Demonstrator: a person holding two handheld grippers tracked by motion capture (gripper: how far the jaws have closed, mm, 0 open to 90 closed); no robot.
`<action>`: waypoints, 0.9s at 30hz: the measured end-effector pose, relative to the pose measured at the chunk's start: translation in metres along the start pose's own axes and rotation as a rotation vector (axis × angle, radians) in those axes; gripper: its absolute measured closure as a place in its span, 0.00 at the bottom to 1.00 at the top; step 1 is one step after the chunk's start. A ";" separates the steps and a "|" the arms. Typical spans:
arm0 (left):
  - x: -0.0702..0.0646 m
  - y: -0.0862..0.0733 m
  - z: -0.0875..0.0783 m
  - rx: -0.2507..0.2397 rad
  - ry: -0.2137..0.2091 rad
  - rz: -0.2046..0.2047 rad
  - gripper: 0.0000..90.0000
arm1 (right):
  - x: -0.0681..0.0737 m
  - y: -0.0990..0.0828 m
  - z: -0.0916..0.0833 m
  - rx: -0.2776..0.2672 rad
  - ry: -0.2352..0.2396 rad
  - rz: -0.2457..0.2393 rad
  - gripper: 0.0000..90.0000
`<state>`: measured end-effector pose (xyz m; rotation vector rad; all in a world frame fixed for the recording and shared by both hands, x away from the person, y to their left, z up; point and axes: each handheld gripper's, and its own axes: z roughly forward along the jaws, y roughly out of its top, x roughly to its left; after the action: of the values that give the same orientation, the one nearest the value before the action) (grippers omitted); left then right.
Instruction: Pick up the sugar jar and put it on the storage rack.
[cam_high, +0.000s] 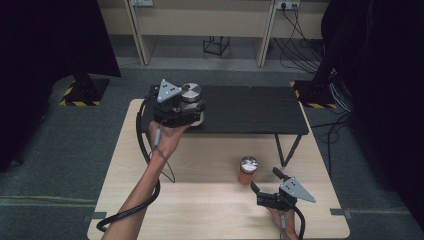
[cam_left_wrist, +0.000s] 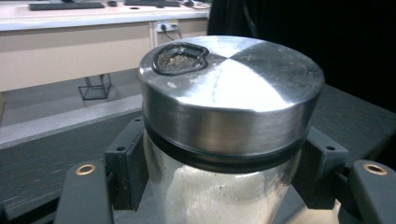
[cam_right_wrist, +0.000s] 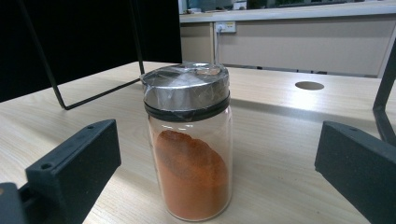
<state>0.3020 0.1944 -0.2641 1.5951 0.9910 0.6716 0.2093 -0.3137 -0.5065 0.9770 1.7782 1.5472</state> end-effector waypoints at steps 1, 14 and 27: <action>0.000 -0.001 0.002 -0.002 0.016 0.000 0.34 | 0.000 0.000 0.000 0.000 0.000 -0.001 0.00; -0.001 -0.008 0.020 -0.011 0.137 -0.032 0.34 | 0.000 0.000 0.000 0.001 0.001 -0.007 0.00; -0.005 -0.012 0.029 0.007 0.155 -0.015 0.34 | 0.000 0.000 0.000 0.002 0.004 -0.008 0.00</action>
<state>0.3206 0.1763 -0.2831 1.5584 1.1180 0.7914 0.2096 -0.3133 -0.5062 0.9674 1.7845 1.5436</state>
